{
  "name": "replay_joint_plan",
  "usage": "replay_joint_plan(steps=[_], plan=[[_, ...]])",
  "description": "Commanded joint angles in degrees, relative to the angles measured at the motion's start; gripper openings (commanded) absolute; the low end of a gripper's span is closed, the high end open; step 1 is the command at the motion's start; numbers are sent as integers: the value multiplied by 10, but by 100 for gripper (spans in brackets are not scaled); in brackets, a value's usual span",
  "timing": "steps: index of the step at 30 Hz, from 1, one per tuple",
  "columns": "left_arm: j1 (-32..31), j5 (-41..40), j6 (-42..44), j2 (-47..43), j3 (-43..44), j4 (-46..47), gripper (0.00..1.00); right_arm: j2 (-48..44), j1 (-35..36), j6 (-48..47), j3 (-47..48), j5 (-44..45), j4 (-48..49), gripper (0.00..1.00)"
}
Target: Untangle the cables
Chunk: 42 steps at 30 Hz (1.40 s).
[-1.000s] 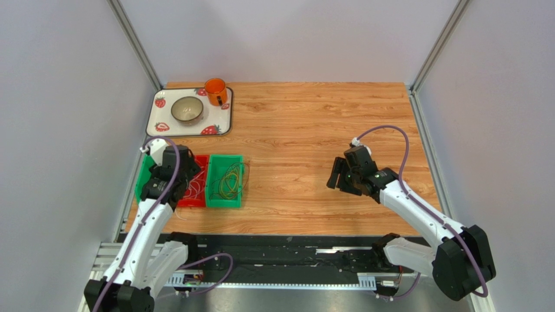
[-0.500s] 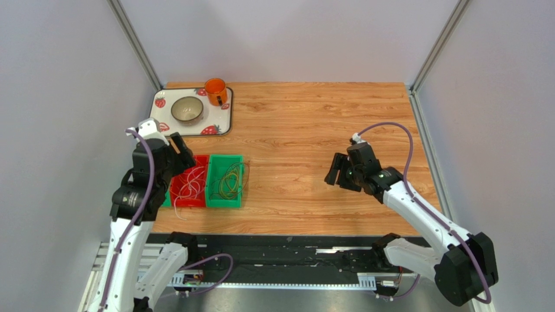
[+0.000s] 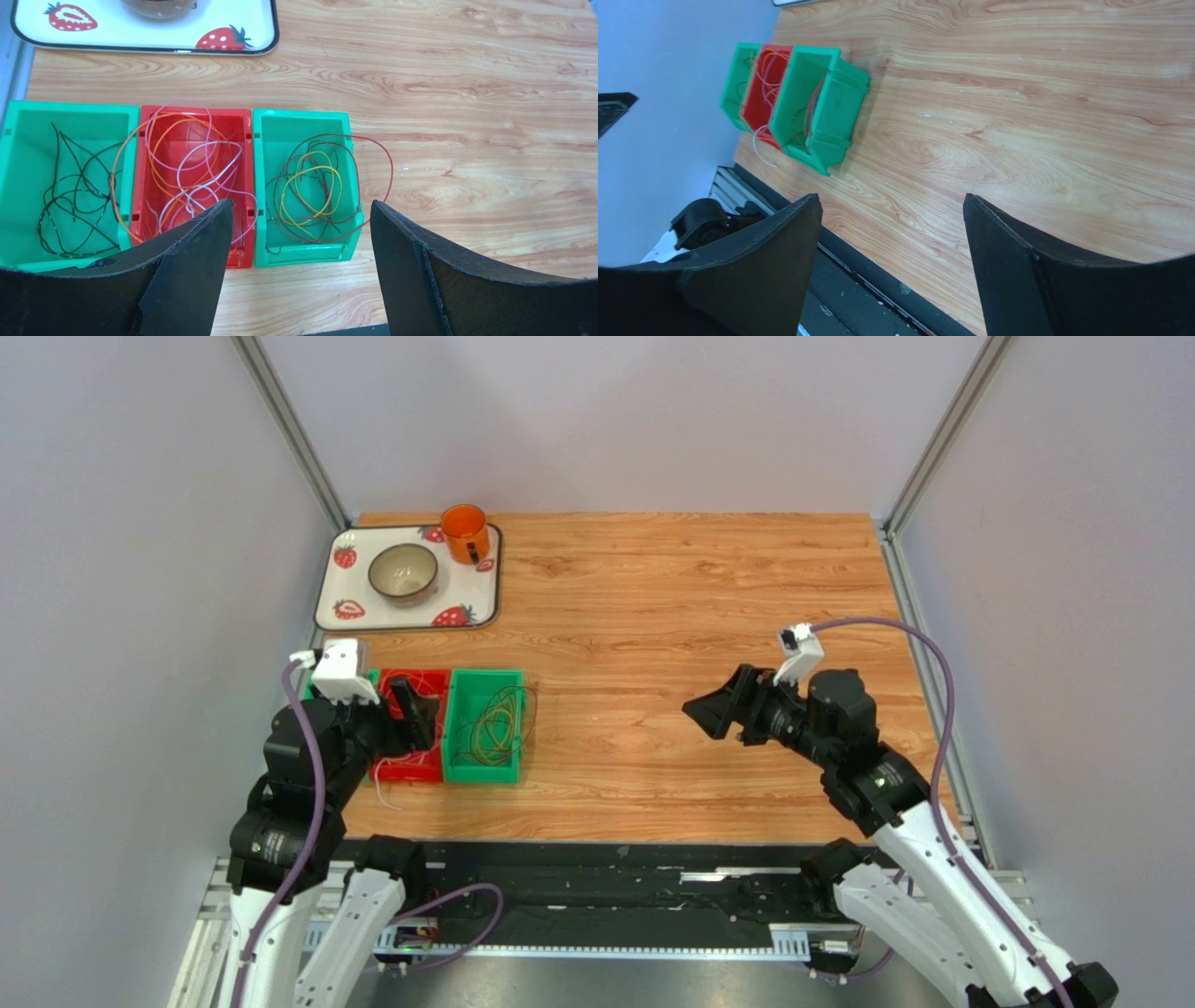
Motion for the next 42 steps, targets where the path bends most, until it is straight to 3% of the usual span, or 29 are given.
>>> replay_joint_plan(steps=[1, 9, 14, 22, 40, 42], plan=[[-1, 15, 15, -22, -7, 30, 79, -54, 3, 47, -42, -12, 86, 82], [-1, 24, 19, -31, -13, 35, 80, -168, 3, 87, -101, 16, 196, 86], [-1, 26, 20, -39, -15, 38, 79, -218, 3, 66, -93, 72, 179, 93], [-1, 14, 19, -50, -19, 38, 79, -257, 2, 33, -69, 123, 105, 94], [-1, 19, 21, -48, -22, 40, 79, -283, 3, 34, -87, 126, 97, 93], [-1, 19, 21, -48, -22, 41, 79, -285, 3, 31, -89, 125, 102, 89]])
